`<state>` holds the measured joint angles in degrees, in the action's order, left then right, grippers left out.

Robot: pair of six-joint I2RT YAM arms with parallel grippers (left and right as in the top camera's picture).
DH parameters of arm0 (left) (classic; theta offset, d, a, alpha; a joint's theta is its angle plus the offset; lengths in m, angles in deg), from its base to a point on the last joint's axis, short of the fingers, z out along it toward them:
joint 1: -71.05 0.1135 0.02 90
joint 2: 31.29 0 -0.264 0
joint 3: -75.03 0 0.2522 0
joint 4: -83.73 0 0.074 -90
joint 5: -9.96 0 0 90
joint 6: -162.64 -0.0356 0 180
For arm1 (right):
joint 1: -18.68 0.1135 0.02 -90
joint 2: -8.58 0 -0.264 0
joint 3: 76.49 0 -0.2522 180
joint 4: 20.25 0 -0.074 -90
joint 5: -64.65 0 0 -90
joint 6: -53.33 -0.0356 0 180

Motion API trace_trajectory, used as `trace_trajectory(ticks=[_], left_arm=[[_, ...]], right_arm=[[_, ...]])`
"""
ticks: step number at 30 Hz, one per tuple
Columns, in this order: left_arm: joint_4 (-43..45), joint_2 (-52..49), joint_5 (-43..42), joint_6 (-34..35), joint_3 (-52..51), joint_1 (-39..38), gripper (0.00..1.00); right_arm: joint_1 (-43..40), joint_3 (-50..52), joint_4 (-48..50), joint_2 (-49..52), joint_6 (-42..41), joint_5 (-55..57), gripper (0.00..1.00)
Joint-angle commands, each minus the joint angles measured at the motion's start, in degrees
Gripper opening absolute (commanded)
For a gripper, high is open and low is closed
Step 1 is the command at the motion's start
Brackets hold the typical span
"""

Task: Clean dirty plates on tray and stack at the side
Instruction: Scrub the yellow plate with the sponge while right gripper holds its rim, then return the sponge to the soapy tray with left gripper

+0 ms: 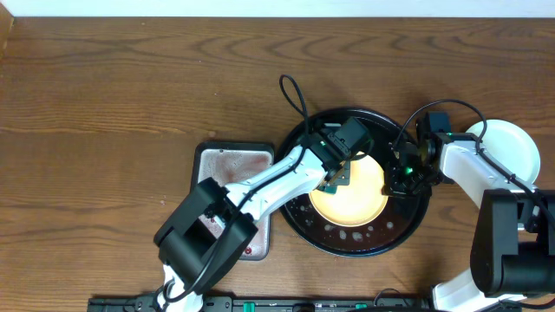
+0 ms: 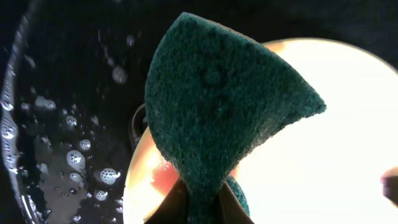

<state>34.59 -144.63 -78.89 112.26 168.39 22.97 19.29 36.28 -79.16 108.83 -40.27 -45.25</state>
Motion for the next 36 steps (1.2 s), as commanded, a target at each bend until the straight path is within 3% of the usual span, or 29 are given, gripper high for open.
trace_trajectory(ticks=[1, 4, 9, 14, 21, 31, 36], left_arm=[[-1.6, -2.1, 3.9, 0.0, -0.9, 0.3, 0.07], [-3.6, -2.1, 15.2, -2.7, -0.8, 0.3, 0.07], [-8.4, -1.9, 22.5, -6.2, 0.4, 0.3, 0.07], [-11.4, -0.3, 21.6, -6.1, 2.7, 0.2, 0.07], [-11.9, 7.5, 14.1, -6.2, 3.1, 0.2, 0.07], [-27.0, 25.6, 13.0, -5.3, 2.8, 1.9, 0.08], [-29.7, 31.3, 13.0, -4.3, -3.3, 6.2, 0.08]], right_arm=[[-0.5, 0.0, -0.1, 0.7, 1.1, 3.3, 0.01], [-0.5, 0.0, -0.1, 0.7, 1.1, 3.3, 0.01], [-0.5, 0.0, 0.0, 0.7, 1.1, 3.3, 0.01], [-0.5, 0.0, 0.1, 0.7, 1.1, 3.3, 0.01], [-0.5, 0.0, -0.4, 0.7, 1.1, 3.3, 0.01], [-0.5, -0.1, 4.0, -3.2, 0.8, 1.4, 0.01], [1.4, -0.1, 4.0, -8.7, 0.7, 3.4, 0.01]])
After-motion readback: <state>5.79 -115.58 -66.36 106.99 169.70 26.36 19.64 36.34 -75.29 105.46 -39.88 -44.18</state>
